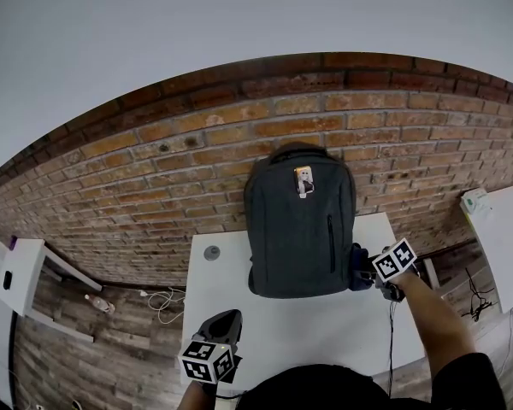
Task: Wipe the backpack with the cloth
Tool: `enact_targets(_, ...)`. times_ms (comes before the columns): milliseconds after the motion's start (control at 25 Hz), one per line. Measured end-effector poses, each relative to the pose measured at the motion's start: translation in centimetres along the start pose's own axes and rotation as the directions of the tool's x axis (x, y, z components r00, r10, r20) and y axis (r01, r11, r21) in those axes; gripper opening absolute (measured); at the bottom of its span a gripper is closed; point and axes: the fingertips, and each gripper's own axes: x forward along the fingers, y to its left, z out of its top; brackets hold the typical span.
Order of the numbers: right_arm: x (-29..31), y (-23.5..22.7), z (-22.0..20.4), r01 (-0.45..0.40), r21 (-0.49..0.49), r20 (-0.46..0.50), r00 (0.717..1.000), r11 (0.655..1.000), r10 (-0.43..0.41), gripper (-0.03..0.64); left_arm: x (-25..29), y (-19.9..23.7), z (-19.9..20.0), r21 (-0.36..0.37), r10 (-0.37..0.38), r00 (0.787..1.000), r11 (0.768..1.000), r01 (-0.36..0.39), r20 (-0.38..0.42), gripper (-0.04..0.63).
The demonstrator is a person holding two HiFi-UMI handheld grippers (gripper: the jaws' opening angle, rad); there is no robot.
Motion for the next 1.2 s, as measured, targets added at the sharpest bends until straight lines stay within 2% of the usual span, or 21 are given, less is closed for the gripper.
enact_targets(280, 1.6, 1.8, -4.8, -0.030, -0.029, -0.064, 0.998, 0.999, 0.028, 0.040, -0.1, 0.2, -0.5, -0.007, -0.006, 1.000, 1.000, 0.006, -0.009, -0.003)
enact_targets(520, 1.4, 2.1, -4.0, -0.025, -0.052, -0.060, 0.998, 0.998, 0.022, 0.040, 0.1, 0.2, -0.6, -0.009, -0.008, 1.000, 1.000, 0.008, -0.006, -0.003)
enact_targets(840, -0.4, 2.1, 0.6, 0.002, -0.115, 0.027, 1.000, 0.993, 0.001, 0.040, 0.1, 0.5, -0.7, -0.015, -0.002, 1.000, 1.000, 0.002, -0.002, -0.003)
enact_targets(1040, -2.9, 1.9, 6.5, 0.080, -0.192, 0.150, 0.987, 0.978, -0.051, 0.040, -0.1, 0.9, -1.1, -0.023, 0.006, 1.000, 1.000, -0.006, -0.005, -0.003)
enact_targets(1200, -4.5, 1.5, 10.9, 0.150, -0.278, 0.149, 0.983, 0.949, -0.111, 0.040, -0.1, 1.1, -1.2, -0.030, 0.011, 1.000, 1.000, -0.011, -0.010, -0.003)
